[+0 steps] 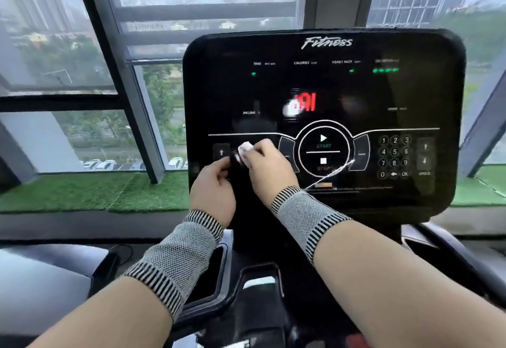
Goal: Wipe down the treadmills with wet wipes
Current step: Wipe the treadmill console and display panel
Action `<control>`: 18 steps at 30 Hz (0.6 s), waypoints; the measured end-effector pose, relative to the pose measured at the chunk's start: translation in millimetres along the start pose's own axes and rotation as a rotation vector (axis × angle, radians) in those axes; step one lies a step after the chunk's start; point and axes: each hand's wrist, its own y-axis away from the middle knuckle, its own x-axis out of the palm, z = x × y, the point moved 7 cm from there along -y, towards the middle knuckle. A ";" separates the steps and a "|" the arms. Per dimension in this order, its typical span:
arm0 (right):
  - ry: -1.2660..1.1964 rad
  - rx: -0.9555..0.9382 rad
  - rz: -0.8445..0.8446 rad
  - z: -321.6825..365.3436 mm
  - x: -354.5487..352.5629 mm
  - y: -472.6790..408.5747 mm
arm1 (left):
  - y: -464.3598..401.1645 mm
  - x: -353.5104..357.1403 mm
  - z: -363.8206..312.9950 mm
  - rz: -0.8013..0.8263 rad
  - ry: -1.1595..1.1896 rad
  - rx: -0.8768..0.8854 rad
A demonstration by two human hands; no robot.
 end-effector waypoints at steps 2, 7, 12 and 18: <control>-0.056 0.099 -0.079 -40.1 -27.3 7.6 | 4.3 23.8 -18.0 0.010 0.014 0.036; -0.055 0.310 -0.157 -148.0 -91.5 41.4 | 28.9 108.4 -73.9 0.107 0.057 0.103; -0.113 0.567 -0.219 -251.0 -142.3 83.1 | 60.1 190.3 -114.5 0.211 0.067 0.156; -0.099 0.727 -0.208 -278.5 -143.7 124.6 | 80.0 216.9 -116.8 0.242 0.037 0.141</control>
